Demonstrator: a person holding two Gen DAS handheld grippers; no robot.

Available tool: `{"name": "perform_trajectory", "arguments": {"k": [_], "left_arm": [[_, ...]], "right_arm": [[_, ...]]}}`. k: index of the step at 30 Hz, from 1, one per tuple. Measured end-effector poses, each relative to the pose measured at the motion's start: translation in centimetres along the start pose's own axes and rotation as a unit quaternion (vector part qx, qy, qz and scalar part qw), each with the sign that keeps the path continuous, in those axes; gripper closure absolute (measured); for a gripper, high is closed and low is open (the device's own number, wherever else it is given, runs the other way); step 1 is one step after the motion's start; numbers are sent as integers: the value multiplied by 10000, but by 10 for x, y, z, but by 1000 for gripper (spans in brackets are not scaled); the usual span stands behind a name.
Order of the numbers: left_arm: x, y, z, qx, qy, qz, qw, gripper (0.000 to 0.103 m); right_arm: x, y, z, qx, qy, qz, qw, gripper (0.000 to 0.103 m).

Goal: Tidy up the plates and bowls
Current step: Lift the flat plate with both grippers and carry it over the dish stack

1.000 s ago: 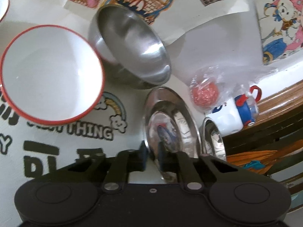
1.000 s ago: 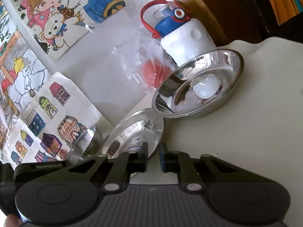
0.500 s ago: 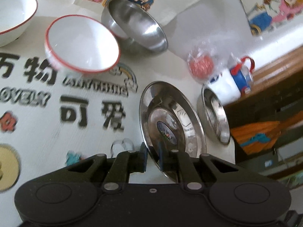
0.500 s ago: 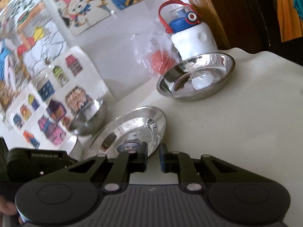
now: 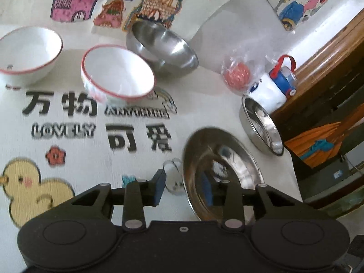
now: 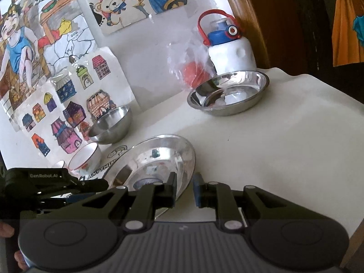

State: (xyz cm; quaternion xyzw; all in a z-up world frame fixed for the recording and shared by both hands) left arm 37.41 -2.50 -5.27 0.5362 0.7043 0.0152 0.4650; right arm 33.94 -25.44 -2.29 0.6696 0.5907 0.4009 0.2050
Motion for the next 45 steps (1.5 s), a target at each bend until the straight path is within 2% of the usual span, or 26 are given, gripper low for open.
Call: {"name": "perform_trajectory", "arguments": {"k": [6, 8, 11, 16, 27, 34, 39, 45], "left_arm": [[-6, 4, 10, 122, -160, 338, 9992, 69], [-11, 2, 14, 195, -189, 440, 9987, 77], [-16, 2, 18, 223, -76, 577, 9981, 78], [-25, 11, 22, 162, -159, 520, 9984, 79], [-82, 43, 41, -314, -528, 912, 9939, 79], [-117, 64, 71, -557, -562, 1248, 9890, 79], [-133, 79, 97, -771, -569, 1453, 9847, 79], [-136, 84, 133, -666, -418, 1546, 9848, 79]], "right_arm": [[-1, -3, 14, 109, 53, 29, 9999, 84], [0, -5, 16, 93, 66, 29, 9999, 85], [1, -3, 17, 63, 56, -7, 10000, 86], [-3, 8, 16, -43, 55, 65, 10000, 86], [-25, 61, 11, -764, -34, 235, 9968, 86], [-48, 99, 21, -1241, -229, 332, 9915, 86], [-62, 116, 38, -1393, -459, 166, 9890, 86], [-76, 121, 59, -1434, -685, 95, 9872, 85]]}}
Point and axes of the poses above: each gripper's, at about its wrist camera, not at the fingertips, and z roughly the way its jaws point, x to its left, y to its top, the point moved 10 cm from there along z, roughly the way its jaws point, and after that the axes turned 7 degrees about -y, right-handed, at the moved point
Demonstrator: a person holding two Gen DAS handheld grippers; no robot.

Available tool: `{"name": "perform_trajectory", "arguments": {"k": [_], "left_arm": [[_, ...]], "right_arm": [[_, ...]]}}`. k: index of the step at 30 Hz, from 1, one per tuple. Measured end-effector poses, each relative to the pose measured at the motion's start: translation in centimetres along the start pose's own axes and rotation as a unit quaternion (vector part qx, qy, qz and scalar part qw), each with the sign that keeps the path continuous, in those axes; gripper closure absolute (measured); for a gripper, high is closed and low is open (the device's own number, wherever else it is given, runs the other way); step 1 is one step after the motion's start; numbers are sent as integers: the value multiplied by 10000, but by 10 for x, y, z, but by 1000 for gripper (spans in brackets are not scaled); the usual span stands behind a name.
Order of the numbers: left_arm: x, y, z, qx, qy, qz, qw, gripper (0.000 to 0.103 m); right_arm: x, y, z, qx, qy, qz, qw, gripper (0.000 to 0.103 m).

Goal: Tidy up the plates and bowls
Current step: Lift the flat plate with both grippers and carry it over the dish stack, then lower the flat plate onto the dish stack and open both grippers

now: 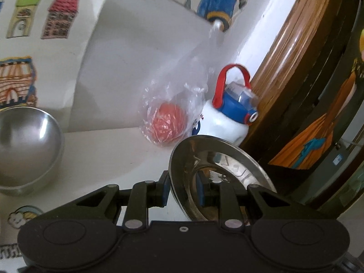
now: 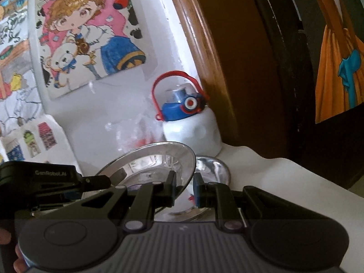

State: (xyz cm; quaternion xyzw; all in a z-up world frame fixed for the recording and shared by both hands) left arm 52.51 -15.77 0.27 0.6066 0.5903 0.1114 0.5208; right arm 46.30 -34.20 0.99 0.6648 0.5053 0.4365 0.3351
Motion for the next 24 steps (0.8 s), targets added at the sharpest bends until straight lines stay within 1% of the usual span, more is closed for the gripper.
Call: {"name": "perform_trajectory", "arguments": {"k": [5, 9, 11, 14, 24], "left_arm": [[-5, -5, 24, 41, 178, 377, 9991, 79], [-7, -6, 37, 75, 240, 519, 9983, 79], [-8, -7, 40, 88, 319, 575, 9978, 79], [-9, -7, 43, 96, 408, 627, 9972, 79], [-13, -6, 52, 104, 543, 837, 9950, 79]], "right_arm": [[-11, -7, 15, -33, -192, -56, 9998, 84], [-18, -7, 21, -26, -261, -28, 9997, 84], [-17, -9, 24, 57, -286, -94, 9995, 81], [-18, -11, 29, 179, -305, -71, 9993, 80], [-19, -14, 39, 343, -508, -178, 9980, 79]]}}
Point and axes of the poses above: each gripper's, at about its wrist camera, not at the fingertips, and z roughly the way its jaws point, x to its left, y to its top, the point moved 10 cm from there along z, roughly the way its jaws point, and after that the axes turned 7 degrees about -y, right-handed, at the moved point
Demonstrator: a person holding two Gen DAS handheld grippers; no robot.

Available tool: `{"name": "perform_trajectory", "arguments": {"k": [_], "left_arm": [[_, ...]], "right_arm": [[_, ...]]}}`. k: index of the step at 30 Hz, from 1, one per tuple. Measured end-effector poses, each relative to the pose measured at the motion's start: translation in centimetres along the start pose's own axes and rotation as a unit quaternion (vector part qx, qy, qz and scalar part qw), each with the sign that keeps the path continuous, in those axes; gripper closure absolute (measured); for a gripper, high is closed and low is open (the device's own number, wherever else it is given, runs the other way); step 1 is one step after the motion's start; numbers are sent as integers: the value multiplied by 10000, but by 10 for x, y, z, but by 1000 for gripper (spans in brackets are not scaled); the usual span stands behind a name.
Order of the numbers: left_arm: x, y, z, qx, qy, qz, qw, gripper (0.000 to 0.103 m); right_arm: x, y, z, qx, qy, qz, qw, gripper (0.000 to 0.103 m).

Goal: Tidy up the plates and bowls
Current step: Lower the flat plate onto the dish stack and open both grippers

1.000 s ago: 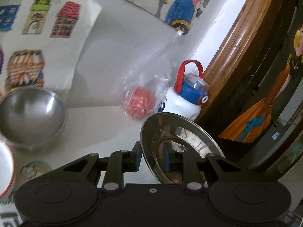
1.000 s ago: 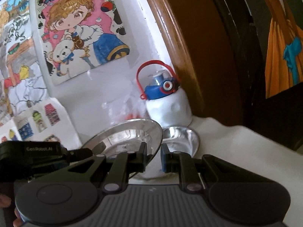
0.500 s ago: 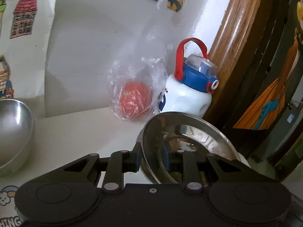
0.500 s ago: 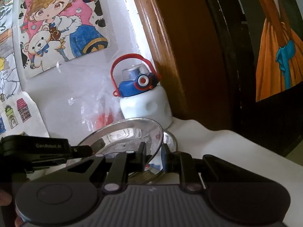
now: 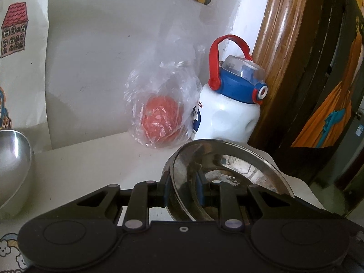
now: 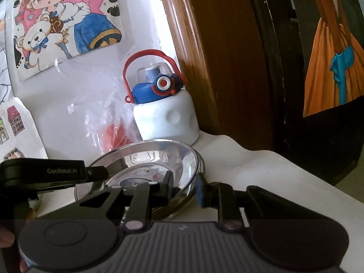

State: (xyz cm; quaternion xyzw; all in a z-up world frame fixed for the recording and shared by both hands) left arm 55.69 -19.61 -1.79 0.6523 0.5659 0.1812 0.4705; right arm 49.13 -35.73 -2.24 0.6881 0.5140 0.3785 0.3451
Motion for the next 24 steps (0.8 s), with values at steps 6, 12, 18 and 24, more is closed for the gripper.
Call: {"name": "perform_trajectory", "arguments": {"k": [6, 12, 18, 24], "left_arm": [[-3, -2, 0, -21, 132, 261, 9996, 79], [-3, -3, 1, -37, 249, 429, 9988, 79], [0, -2, -4, -68, 263, 335, 9991, 73], [2, 4, -27, -311, 250, 290, 9988, 42]], "right_arm": [[-1, -1, 2, 54, -137, -83, 9999, 79], [2, 0, 1, 46, -187, -242, 9995, 77], [6, 4, -5, -145, -304, -460, 9984, 73], [9, 11, -22, -344, -319, -480, 9977, 48]]}}
Point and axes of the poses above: each gripper's, at about its wrist camera, not at the fingertips, and z roughly the way its jaws point, x to its left, y to its top, the point moved 10 cm from there along z, roughly the way its jaws point, and after that the axes turned 7 degrees about -y, right-handed, at the moved point
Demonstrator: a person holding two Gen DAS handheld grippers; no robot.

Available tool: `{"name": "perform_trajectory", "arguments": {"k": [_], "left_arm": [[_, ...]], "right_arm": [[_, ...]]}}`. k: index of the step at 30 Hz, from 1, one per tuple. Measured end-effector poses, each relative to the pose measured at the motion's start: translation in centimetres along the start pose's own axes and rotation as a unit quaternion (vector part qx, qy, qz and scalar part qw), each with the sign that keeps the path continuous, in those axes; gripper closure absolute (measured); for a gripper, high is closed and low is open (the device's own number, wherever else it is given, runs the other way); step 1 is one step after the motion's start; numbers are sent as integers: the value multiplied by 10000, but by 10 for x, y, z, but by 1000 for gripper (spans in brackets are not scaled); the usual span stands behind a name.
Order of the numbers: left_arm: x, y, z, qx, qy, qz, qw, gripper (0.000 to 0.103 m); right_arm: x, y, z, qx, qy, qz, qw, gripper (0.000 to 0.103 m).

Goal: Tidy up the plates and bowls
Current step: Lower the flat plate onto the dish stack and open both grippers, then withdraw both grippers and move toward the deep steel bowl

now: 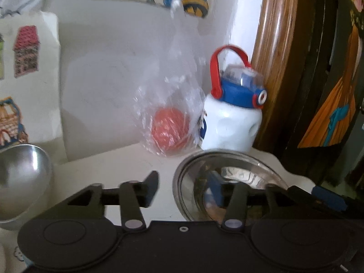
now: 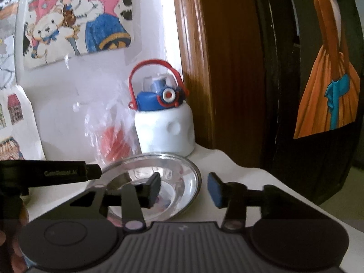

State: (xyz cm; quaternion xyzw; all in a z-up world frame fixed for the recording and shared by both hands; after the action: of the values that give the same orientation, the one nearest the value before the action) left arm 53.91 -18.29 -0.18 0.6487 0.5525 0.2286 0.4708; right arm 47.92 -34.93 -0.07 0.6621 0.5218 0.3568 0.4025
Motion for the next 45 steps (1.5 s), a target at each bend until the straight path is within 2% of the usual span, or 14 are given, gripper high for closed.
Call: {"name": "perform_trajectory", "arguments": {"k": [4, 6, 7, 9, 11, 16, 22, 32, 38, 45], "left_arm": [[5, 13, -30, -296, 26, -60, 9995, 26], [9, 20, -49, -497, 55, -63, 9987, 12], [10, 23, -58, -585, 75, -63, 9982, 10], [14, 29, -78, -783, 117, -69, 9968, 2], [19, 34, -98, -922, 130, -75, 9956, 1], [35, 40, -148, -1166, 148, -125, 9930, 1], [71, 30, -208, -1306, 183, -417, 9904, 1], [125, 13, -290, -1606, 580, -468, 9842, 1], [147, -10, -315, -1497, 691, -342, 9857, 1], [178, -42, -317, -1195, 851, -199, 9890, 1]], "right_arm": [[2, 13, -22, -191, -13, 2, 9998, 30], [3, 21, -36, -293, -4, 34, 9996, 20], [4, 25, -45, -359, 3, 37, 9993, 14], [5, 34, -62, -496, -51, 14, 9988, 9], [7, 42, -79, -631, -96, 22, 9980, 1], [15, 52, -123, -929, -113, 38, 9956, 0], [32, 46, -166, -1135, -69, -51, 9935, 0], [65, 13, -226, -1259, 367, 153, 9912, 0], [91, -12, -241, -1145, 579, 62, 9917, 0], [132, -43, -240, -866, 898, -227, 9919, 0]]}}
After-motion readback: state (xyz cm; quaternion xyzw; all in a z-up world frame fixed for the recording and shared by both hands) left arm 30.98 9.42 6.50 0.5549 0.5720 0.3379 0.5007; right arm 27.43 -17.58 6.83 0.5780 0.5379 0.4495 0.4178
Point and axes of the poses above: each gripper's, at about its wrist camera, not at the fingertips, and z roughly the way its jaws point, x to its left, y to its top, the point moved 10 cm from there along z, roughly the way its jaws point, and after that the axes turned 7 degrees about -y, right-handed, at the moved point
